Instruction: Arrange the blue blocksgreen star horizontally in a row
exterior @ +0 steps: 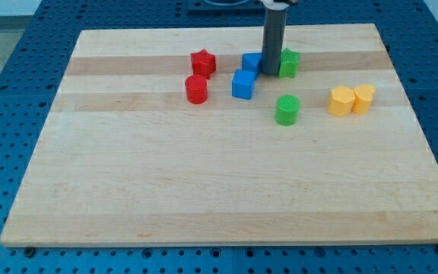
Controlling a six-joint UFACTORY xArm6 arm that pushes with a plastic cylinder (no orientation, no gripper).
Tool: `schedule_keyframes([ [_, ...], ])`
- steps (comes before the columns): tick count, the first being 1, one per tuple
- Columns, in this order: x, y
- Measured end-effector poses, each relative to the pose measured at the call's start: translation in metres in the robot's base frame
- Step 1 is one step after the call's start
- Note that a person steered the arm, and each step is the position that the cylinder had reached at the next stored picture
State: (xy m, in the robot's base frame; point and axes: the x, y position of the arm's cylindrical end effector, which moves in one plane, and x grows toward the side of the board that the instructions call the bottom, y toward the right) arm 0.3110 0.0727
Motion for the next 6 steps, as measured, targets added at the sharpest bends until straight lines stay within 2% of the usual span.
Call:
schedule_keyframes([
  [2,0.05,0.023],
  [3,0.028,0.05],
  [4,0.025,0.05],
  [5,-0.001,0.05],
  [6,-0.002,0.05],
])
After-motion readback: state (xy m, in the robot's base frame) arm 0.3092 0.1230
